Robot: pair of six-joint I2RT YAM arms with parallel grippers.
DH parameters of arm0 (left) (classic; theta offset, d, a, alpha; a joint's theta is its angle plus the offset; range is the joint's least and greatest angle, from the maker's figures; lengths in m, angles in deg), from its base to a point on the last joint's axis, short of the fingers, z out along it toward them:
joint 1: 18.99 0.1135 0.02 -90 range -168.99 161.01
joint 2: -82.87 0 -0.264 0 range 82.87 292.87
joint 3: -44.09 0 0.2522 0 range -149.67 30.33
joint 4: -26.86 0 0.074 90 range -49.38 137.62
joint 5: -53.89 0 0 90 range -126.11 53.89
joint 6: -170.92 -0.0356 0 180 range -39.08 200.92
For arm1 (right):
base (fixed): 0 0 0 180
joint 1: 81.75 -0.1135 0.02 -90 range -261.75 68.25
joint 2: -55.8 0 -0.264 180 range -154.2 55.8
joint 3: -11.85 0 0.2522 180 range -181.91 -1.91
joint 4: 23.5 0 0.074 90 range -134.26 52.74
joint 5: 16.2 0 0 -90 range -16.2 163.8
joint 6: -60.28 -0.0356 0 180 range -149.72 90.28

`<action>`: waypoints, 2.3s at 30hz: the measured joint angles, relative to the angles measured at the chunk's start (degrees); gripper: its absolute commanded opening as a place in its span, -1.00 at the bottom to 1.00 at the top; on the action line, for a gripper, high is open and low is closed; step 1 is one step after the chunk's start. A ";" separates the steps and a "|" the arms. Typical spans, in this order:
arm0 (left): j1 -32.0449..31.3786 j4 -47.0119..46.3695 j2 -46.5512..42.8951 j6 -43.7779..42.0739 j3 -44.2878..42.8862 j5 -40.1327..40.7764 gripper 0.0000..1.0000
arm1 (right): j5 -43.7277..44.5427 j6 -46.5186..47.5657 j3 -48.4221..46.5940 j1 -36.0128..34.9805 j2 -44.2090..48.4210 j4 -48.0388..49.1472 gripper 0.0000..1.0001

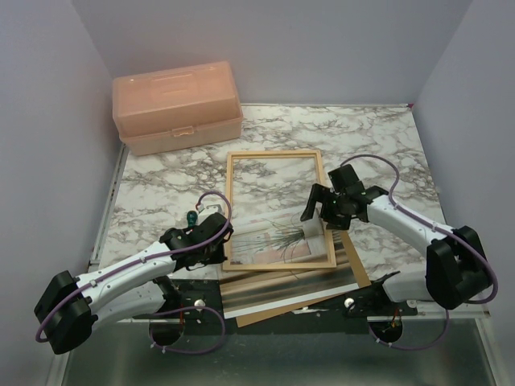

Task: Put the photo into the frame

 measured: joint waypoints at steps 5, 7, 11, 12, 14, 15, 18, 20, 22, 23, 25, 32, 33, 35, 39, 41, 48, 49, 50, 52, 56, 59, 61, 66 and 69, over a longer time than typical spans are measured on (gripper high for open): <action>0.00 -0.07 -0.15 -0.09 0.02 -0.02 -0.80 | 3.34 0.81 -0.57 0.00 1.01 -3.28 1.00; 0.00 -0.07 -0.22 -0.20 0.04 -0.02 -0.67 | 4.57 0.96 -0.57 0.00 1.27 -4.61 0.99; 0.00 0.07 -0.90 -0.28 0.39 -0.07 -0.28 | 6.78 1.01 -0.57 0.00 2.51 -6.27 0.98; 0.00 0.22 -1.36 -0.48 0.46 -0.11 -0.17 | 7.17 1.01 -0.57 0.00 2.84 -6.45 0.97; -0.09 0.33 -2.43 -0.66 0.52 -0.31 0.02 | 7.63 1.01 -0.42 0.00 3.39 -6.51 0.91; -0.09 0.33 -2.91 -0.66 0.52 -0.42 0.06 | 7.76 0.98 -0.22 0.00 3.58 -6.49 0.87; -0.09 0.13 -5.46 -0.68 0.52 -0.79 0.17 | 7.85 0.98 1.18 0.00 3.89 -6.40 0.78; -0.09 -0.31 -6.84 -0.68 0.57 -1.27 0.21 | 7.87 0.98 2.54 0.00 4.04 -6.36 0.65; -0.09 -1.31 -7.96 -0.66 0.76 -2.05 0.26 | 7.87 0.96 3.74 0.00 4.04 -6.38 0.60; -0.09 -1.92 -8.44 -0.66 0.96 -2.40 0.26 | 7.87 0.94 4.22 0.00 4.04 -6.32 0.58; -0.07 -3.45 -8.96 -0.63 1.57 -3.34 0.23 | 7.89 0.92 4.83 0.00 3.98 -6.12 0.55; 0.48 -5.84 -4.35 0.59 1.88 -4.98 -0.01 | 7.87 0.87 6.78 0.00 3.10 -3.85 0.13; 0.61 -6.01 -3.19 0.79 1.88 -5.01 -0.05 | 7.87 0.87 7.02 0.00 3.08 -3.54 0.03; 0.72 -6.03 -1.27 1.22 1.84 -5.03 -0.12 | 7.76 0.81 7.34 0.00 3.08 -2.75 -0.16; 0.83 -6.05 3.34 1.40 1.01 -5.01 -0.30 | 7.61 0.94 7.76 0.07 2.93 -2.10 -0.56; 1.03 -5.53 4.13 1.22 0.59 -4.87 -0.37 | 7.67 1.40 7.76 0.22 2.93 -2.10 -0.73; 1.55 -3.91 4.70 -0.26 -0.70 -2.97 -0.56 | 7.91 5.99 7.43 -0.07 3.45 -2.40 -0.99; 1.57 -3.72 4.92 -0.50 -1.01 -2.80 -0.57 | 7.98 6.08 7.21 -0.04 3.45 -2.75 -0.99; 1.57 -3.50 5.55 -0.87 -1.66 -2.73 -0.58 | 8.31 6.05 6.99 -0.04 3.45 -3.08 -0.99; 1.57 -3.43 6.75 -1.31 -2.73 -2.75 -0.58 | 8.98 6.01 6.47 -0.04 3.45 -3.78 -0.99; 1.57 -3.43 9.35 -2.19 -5.07 -2.75 -0.59 | 11.19 5.99 5.14 0.02 3.50 -5.35 -0.99; 1.60 -3.21 11.74 -3.02 -7.26 -2.75 -0.58 | 13.25 6.16 3.28 0.07 3.48 -7.19 -0.99; 1.70 -2.99 13.55 -3.54 -9.11 -2.75 -0.58 | 14.58 6.73 1.62 0.31 3.32 -8.44 -0.99; 1.99 -2.73 18.12 -4.39 -13.81 -2.75 -0.59 | 16.68 9.27 -2.51 2.67 0.52 -9.60 -0.99; 2.16 -2.05 22.67 -5.22 -17.92 -2.73 -0.58 | 17.00 11.08 -4.42 5.25 -2.71 -9.29 -0.99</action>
